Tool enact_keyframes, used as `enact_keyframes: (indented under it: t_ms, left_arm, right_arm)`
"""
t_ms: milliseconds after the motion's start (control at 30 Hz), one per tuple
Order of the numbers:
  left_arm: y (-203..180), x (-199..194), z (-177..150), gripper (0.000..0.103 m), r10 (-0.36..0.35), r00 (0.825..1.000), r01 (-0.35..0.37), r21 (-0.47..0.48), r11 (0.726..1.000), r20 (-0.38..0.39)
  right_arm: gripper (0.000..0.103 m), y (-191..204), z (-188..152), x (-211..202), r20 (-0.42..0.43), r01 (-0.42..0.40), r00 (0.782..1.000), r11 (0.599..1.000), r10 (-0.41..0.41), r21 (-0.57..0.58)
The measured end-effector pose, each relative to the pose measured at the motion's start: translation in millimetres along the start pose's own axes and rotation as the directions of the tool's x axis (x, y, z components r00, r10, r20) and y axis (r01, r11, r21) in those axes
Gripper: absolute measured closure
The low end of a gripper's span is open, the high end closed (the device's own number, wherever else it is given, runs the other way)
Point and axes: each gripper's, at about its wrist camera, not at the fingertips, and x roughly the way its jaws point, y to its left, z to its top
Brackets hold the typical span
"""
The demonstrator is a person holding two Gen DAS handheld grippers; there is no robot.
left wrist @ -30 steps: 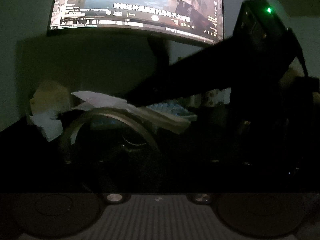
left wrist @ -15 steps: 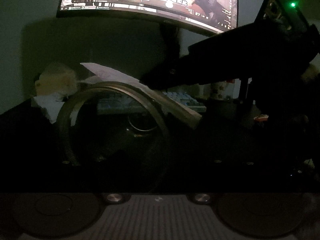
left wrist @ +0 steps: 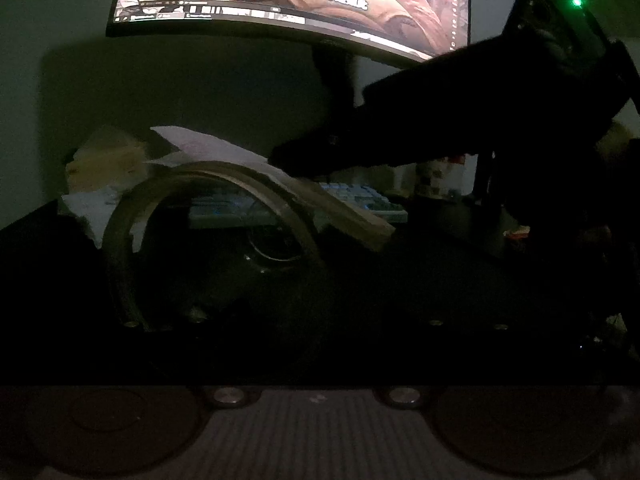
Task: Clean container
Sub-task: 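Rotate the jar with the left tool while the right tool keeps wiping inside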
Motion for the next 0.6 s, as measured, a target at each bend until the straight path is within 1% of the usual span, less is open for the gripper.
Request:
enact_keyframes:
  t_ms: [333, 400, 467, 533, 600]
  left_arm:
    - [-1.7, -1.2, 1.3, 0.032, 0.004, 1.000, -0.004, 0.009, 1.000, -0.005]
    - [-1.4, -1.4, 1.4, 0.032, 0.007, 1.000, -0.007, 0.011, 1.000, -0.006]
    - [-1.5, -1.1, 1.5, 0.031, 0.011, 1.000, -0.011, 0.015, 1.000, -0.008]
    - [-1.8, -0.5, 1.8, 0.026, 0.018, 1.000, -0.018, 0.019, 1.000, -0.009]
    - [-1.1, -0.6, 2.1, 0.025, 0.020, 1.000, -0.020, 0.021, 1.000, -0.009]
  right_arm:
    - [0.096, -3.5, 2.3, 1.4, -0.007, -0.013, 1.000, 1.000, 0.013, -0.006]
    - [0.096, -5.3, 5.0, 3.1, -0.015, 0.009, 1.000, 1.000, -0.009, -0.010]
    - [0.096, -4.3, 6.7, 4.1, -0.024, 0.008, 1.000, 1.000, -0.008, -0.006]
    - [0.096, -0.2, 7.2, 3.6, -0.033, -0.040, 0.999, 0.999, 0.040, -0.005]
    - [0.096, 4.0, 7.4, 3.5, -0.043, -0.081, 0.996, 0.997, 0.081, -0.010]
